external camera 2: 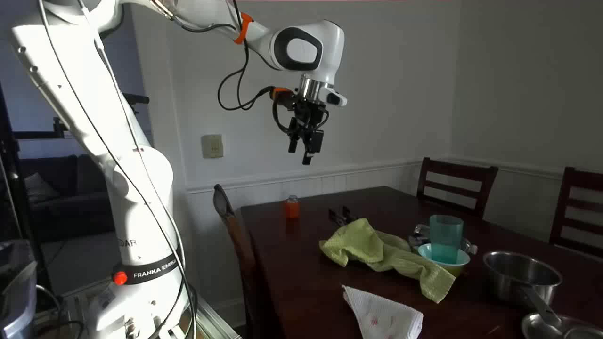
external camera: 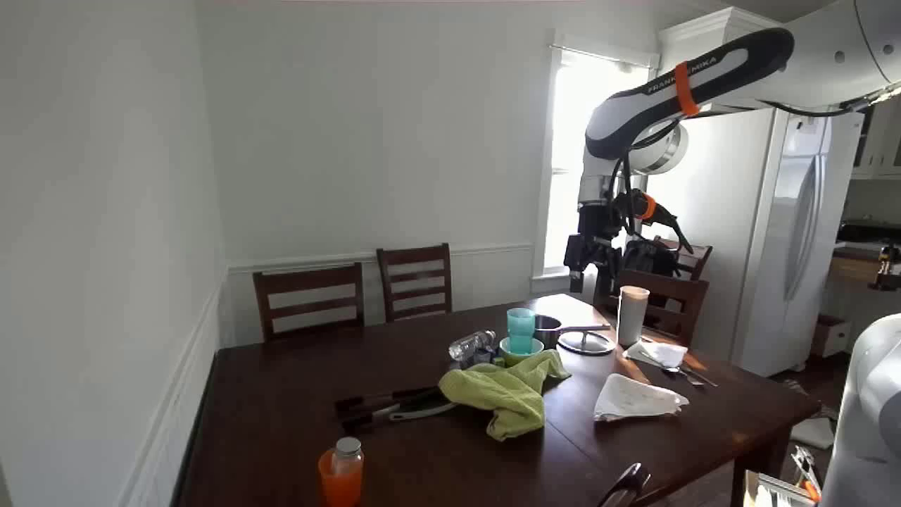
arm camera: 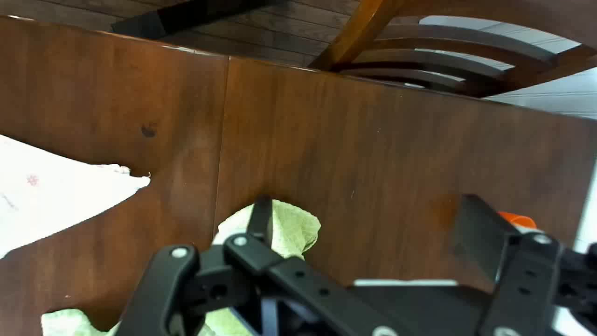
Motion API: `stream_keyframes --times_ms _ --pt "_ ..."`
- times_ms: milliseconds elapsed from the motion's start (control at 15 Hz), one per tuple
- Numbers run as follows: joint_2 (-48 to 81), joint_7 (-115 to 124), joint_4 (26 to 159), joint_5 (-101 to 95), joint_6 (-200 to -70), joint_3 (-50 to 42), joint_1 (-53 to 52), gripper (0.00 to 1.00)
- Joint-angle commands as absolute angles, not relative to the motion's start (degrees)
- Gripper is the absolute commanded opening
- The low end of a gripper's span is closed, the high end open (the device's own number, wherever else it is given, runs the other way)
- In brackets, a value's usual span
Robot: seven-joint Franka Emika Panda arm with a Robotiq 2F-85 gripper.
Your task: Unfold the white napkin
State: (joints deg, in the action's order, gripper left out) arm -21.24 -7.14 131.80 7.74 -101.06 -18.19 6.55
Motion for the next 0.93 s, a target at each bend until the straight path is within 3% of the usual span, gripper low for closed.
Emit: stream_keyframes --times_ms 0,467,867 --pt "-21.0 -7.7 131.7 8.3 -100.9 -16.6 8.3 1.0" --pt "-21.1 -8.2 132.4 8.2 -101.2 -17.4 9.4 1.0" --pt "-20.3 -5.4 136.4 6.3 -104.4 -20.4 16.8 1.0"
